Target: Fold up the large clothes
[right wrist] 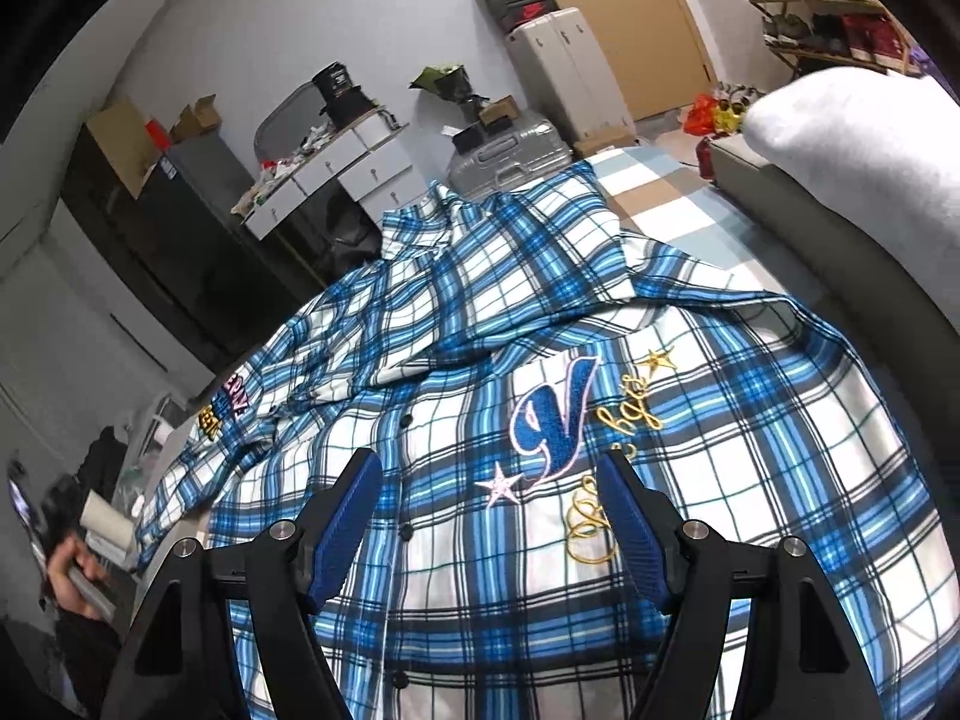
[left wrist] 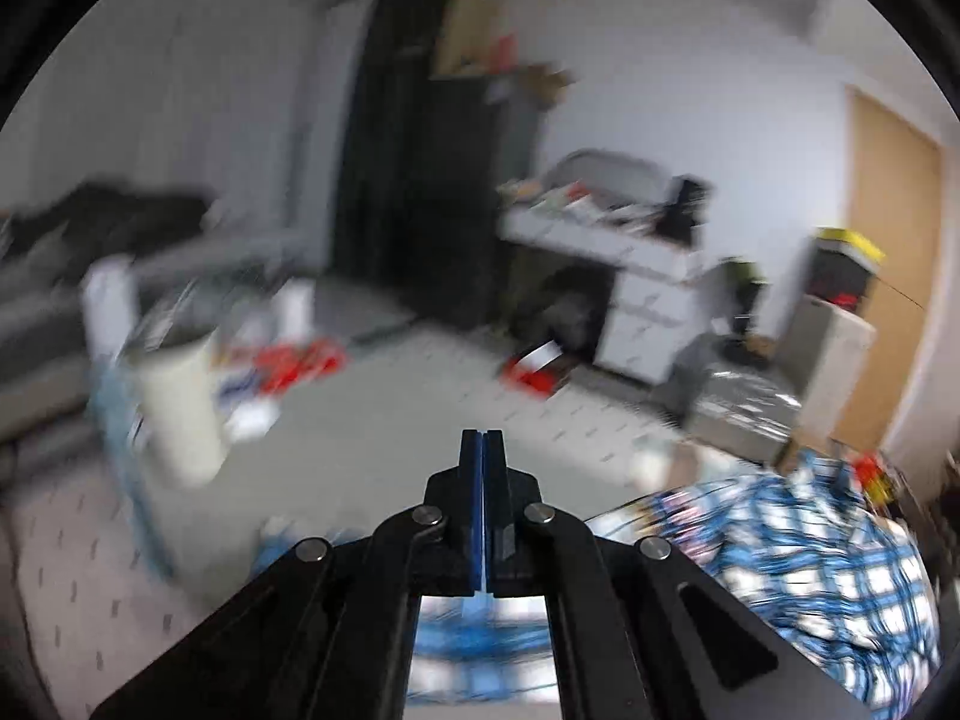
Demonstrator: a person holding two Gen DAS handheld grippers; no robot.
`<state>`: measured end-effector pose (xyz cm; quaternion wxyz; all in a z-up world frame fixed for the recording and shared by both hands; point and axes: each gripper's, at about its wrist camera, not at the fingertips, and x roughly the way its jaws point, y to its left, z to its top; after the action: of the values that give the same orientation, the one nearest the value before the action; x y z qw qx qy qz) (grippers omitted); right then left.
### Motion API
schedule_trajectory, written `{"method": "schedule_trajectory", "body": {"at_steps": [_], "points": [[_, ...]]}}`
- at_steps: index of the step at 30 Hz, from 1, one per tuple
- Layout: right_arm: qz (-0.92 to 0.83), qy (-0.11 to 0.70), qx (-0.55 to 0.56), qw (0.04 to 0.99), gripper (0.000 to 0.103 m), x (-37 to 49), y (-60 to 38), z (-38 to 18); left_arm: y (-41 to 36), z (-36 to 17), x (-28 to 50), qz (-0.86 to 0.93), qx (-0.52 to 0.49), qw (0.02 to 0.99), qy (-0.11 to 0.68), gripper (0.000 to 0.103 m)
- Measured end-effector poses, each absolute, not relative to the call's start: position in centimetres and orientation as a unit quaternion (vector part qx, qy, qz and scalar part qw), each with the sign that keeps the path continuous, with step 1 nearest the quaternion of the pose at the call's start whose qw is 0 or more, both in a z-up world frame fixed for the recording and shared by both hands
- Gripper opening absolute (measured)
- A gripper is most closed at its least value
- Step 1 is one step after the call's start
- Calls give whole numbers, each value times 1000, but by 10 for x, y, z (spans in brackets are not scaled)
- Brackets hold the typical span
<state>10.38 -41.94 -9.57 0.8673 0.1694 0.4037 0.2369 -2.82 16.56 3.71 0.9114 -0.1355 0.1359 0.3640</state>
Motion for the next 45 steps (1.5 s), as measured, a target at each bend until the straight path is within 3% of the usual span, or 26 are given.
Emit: {"method": "schedule_trajectory", "body": {"at_steps": [6, 7, 8, 9, 10, 13, 18, 27, 28, 30, 32, 40, 45], "points": [[230, 405, 167, 869, 77, 99, -434, -100, 183, 30, -49, 335, -202, 908, 147, 0], [228, 405, 171, 868, 77, 100, -437, -101, 190, 21, -57, 346, -221, 899, 153, 12], [227, 406, 176, 867, 77, 101, -439, -103, 200, 10, -68, 366, -242, 885, 159, 40], [227, 408, 178, 866, 77, 102, -439, -104, 210, -2, -79, 386, -263, 869, 165, 54], [228, 411, 177, 865, 77, 104, -439, -106, 211, -9, -83, 395, -275, 860, 166, 58], [233, 412, 178, 862, 77, 106, -436, -109, 220, -39, -105, 420, -307, 829, 205, 58], [242, 420, 170, 858, 77, 107, -424, -112, 225, -66, -116, 404, -365, 808, 227, 58], [236, 417, 173, 861, 77, 104, -429, -109, 232, -70, -84, 405, -350, 801, 270, 57], [234, 416, 174, 861, 77, 103, -431, -108, 232, -71, -81, 413, -346, 796, 275, 54], [233, 417, 171, 862, 77, 103, -432, -108, 230, -71, -80, 423, -336, 793, 282, 34], [230, 415, 170, 864, 77, 104, -433, -107, 229, -71, -78, 434, -323, 792, 281, 0], [231, 419, 168, 862, 77, 105, -431, -111, 219, -46, -74, 450, -266, 819, 237, 0], [224, 426, 174, 859, 77, 107, -433, -115, 184, 11, -35, 398, -184, 879, 189, 0]]}}
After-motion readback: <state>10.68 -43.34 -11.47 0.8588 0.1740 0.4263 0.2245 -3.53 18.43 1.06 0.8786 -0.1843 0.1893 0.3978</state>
